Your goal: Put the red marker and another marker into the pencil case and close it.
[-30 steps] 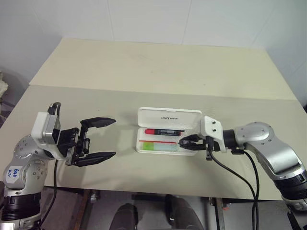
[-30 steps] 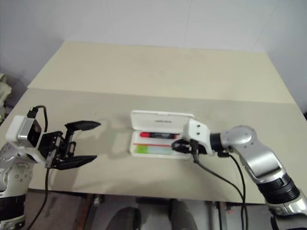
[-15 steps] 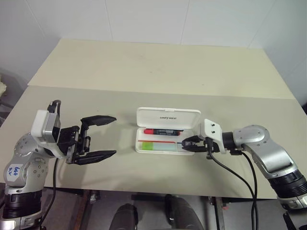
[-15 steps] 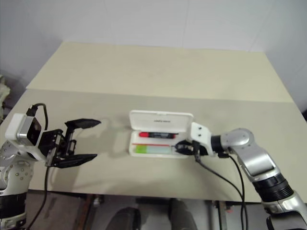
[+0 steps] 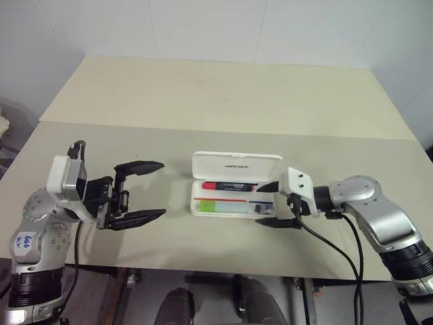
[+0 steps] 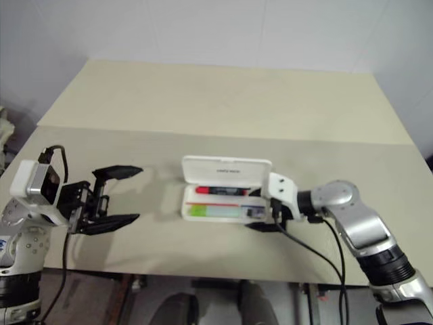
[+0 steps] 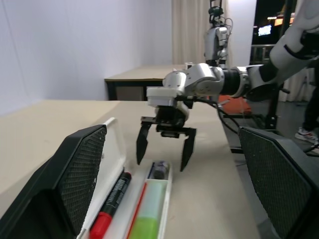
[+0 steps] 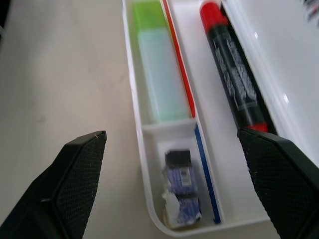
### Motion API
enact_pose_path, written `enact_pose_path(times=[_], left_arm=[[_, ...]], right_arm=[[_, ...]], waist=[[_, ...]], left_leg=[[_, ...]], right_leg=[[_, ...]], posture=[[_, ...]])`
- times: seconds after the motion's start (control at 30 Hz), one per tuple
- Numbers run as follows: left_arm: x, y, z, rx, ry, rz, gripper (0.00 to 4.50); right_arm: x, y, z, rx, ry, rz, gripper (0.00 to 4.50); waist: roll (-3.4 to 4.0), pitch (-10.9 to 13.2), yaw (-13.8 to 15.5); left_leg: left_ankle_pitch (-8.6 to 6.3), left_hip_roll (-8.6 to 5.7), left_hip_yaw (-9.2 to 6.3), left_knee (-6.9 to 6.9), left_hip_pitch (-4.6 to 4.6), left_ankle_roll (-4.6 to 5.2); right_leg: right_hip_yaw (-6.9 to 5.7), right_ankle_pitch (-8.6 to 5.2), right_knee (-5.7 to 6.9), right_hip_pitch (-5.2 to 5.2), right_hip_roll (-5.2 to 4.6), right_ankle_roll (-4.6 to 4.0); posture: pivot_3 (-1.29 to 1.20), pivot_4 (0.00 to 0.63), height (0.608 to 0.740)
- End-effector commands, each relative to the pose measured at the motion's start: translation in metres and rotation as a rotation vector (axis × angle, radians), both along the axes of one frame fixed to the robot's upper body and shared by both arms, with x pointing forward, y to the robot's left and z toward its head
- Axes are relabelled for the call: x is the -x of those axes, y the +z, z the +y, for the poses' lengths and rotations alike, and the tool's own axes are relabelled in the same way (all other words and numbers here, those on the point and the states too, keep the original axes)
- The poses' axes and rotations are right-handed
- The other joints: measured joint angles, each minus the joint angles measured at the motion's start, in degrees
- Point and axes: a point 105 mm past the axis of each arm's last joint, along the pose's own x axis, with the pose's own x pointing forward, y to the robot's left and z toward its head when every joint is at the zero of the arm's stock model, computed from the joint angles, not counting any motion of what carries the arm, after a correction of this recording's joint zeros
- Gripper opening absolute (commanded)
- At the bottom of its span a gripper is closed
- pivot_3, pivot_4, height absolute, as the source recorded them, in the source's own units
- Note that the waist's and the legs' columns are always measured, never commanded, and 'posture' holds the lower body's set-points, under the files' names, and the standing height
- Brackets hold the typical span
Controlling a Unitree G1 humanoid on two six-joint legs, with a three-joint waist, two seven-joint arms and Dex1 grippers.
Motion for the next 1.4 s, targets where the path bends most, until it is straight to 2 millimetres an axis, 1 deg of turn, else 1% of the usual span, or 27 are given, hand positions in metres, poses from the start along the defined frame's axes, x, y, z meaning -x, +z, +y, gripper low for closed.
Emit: enact_pose_path(times=[0.03,0.1,0.23,0.3,0.37,0.47,0.57,0.63,0.7,0.77,0.83,0.9,1.03,1.07,1.13,1.17,1.27,1.4], left_arm=[[-0.01,0.005,0.001,-0.035,0.089,-0.08,4.5],[-0.013,0.008,0.0,-0.025,0.112,-0.113,4.5],[-0.025,0.004,0.0,-0.078,0.187,-0.116,4.5],[-0.03,0.006,0.002,-0.07,0.205,-0.113,4.5],[-0.036,0.007,0.005,-0.067,0.234,-0.109,4.5],[-0.047,0.006,0.009,-0.092,0.258,-0.101,4.5],[-0.065,0.008,0.015,-0.077,0.303,-0.087,4.5],[-0.081,0.006,0.02,-0.075,0.356,-0.037,4.1],[-0.092,0.001,0.023,-0.077,0.347,0.033,3.62],[-0.103,-0.004,0.026,-0.084,0.361,0.097,2.9],[-0.113,-0.003,0.025,-0.067,0.354,0.129,2.25],[-0.12,-0.001,0.023,-0.056,0.334,0.151,1.56],[-0.134,-0.006,0.02,-0.07,0.309,0.201,0.16],[-0.137,-0.01,0.017,-0.092,0.296,0.225,0.08],[-0.144,-0.011,0.014,-0.112,0.308,0.223,0.08],[-0.142,-0.013,0.008,-0.118,0.242,0.274,0.08],[-0.143,-0.015,-0.002,-0.162,0.167,0.313,0.08],[-0.158,-0.022,-0.012,-0.217,0.221,0.402,0.08]], right_arm=[[0.009,0.031,0.0,-0.076,0.022,-0.075,4.47],[0.014,0.047,0.001,-0.161,0.012,-0.097,4.47],[0.03,0.063,-0.001,-0.277,0.034,-0.127,4.47],[0.041,0.073,-0.003,-0.398,0.054,-0.144,4.47],[0.047,0.075,-0.006,-0.442,0.054,-0.143,4.47],[0.054,0.07,-0.015,-0.468,0.049,-0.126,4.47],[0.058,0.065,-0.026,-0.498,0.033,-0.116,4.47],[0.057,0.059,-0.031,-0.483,0.011,-0.111,4.5],[0.056,0.056,-0.032,-0.477,0.0,-0.114,4.5],[0.055,0.056,-0.032,-0.483,-0.01,-0.121,4.5],[0.053,0.055,-0.032,-0.478,-0.017,-0.125,4.5],[0.052,0.055,-0.032,-0.483,-0.024,-0.134,4.5],[0.05,0.054,-0.032,-0.479,-0.043,-0.146,4.5],[0.05,0.054,-0.032,-0.48,-0.045,-0.148,4.5],[0.05,0.053,-0.033,-0.478,-0.05,-0.15,4.5],[0.05,0.053,-0.033,-0.476,-0.053,-0.151,4.5],[0.05,0.053,-0.033,-0.473,-0.06,-0.157,4.5],[0.05,0.053,-0.033,-0.471,-0.073,-0.167,4.5]], waist=[[0.0,0.0,0.0],[0.0,0.0,0.1],[0.0,0.0,0.1],[-0.01,0.0,0.1],[0.0,0.0,0.2],[-0.01,0.0,0.1],[-0.01,0.0,0.2],[-0.01,0.0,0.2],[-0.01,0.0,0.2],[-0.01,0.0,0.0],[-0.01,0.0,0.0],[-0.02,0.0,0.1],[-0.02,0.0,0.2],[-0.02,0.0,0.2],[-0.02,0.0,0.2],[-0.03,0.0,0.2],[-0.04,0.0,0.2],[-0.07,0.0,0.2]], left_leg=[[0.0,0.0,0.0,0.0,0.01,0.0],[0.0,0.0,-0.01,0.0,0.0,0.0],[0.01,0.01,-0.02,-0.01,0.02,-0.01],[0.01,0.01,-0.04,-0.01,0.0,-0.01],[0.01,0.0,-0.05,-0.01,0.0,-0.01],[0.01,-0.01,-0.03,0.03,0.06,-0.01],[0.01,-0.04,-0.02,0.09,0.09,-0.01],[0.01,-0.05,-0.03,0.17,0.1,0.0],[0.02,-0.12,-0.03,0.24,0.12,0.0],[0.02,-0.13,-0.03,0.34,0.12,0.0],[0.02,-0.13,-0.02,0.4,0.11,0.0],[0.02,-0.13,-0.04,0.5,0.09,0.0],[0.01,-0.16,-0.03,0.64,0.06,0.0],[0.01,-0.18,-0.01,0.67,0.05,0.0],[0.01,-0.19,0.0,0.71,0.03,0.0],[0.01,-0.19,0.01,0.73,0.0,0.0],[0.01,-0.22,0.12,0.75,-0.04,0.0],[0.01,-0.22,0.27,0.75,-0.06,0.0]], right_leg=[[0.0,0.0,-0.01,0.0,0.0,0.0],[0.0,0.0,-0.01,0.01,0.0,0.0],[0.0,0.0,0.03,0.04,0.01,0.01],[-0.01,0.01,0.09,0.05,0.03,0.02],[-0.02,0.02,0.16,0.08,0.03,0.03],[0.0,0.03,0.16,0.15,0.03,0.06],[0.0,0.03,0.12,0.17,0.05,0.06],[-0.01,0.03,0.13,0.17,0.11,0.06],[-0.01,0.03,0.2,0.18,0.17,0.06],[-0.01,0.03,0.29,0.18,0.21,0.06],[0.0,0.03,0.35,0.17,0.26,0.06],[-0.01,0.03,0.43,0.15,0.29,0.05],[-0.03,0.03,0.5,0.16,0.28,0.05],[-0.03,0.03,0.5,0.17,0.28,0.05],[-0.03,0.03,0.51,0.17,0.27,0.06],[-0.03,0.04,0.51,0.17,0.27,0.07],[-0.08,0.04,0.5,0.16,0.28,0.07],[-0.11,0.04,0.49,0.17,0.3,0.07]], posture=[[0.0,0.15,0.74],[0.0,0.15,0.74],[0.0,0.15,0.74],[0.0,0.15,0.74],[0.0,0.15,0.74],[0.0,0.15,0.74],[0.0,0.15,0.74],[0.0,0.15,0.74],[0.0,0.15,0.74],[0.0,0.15,0.74],[0.0,0.15,0.74],[0.0,0.15,0.74],[0.0,0.15,0.74],[0.0,0.15,0.74],[0.0,0.15,0.74],[0.0,0.15,0.74],[0.0,0.15,0.74],[0.0,0.15,0.74]])
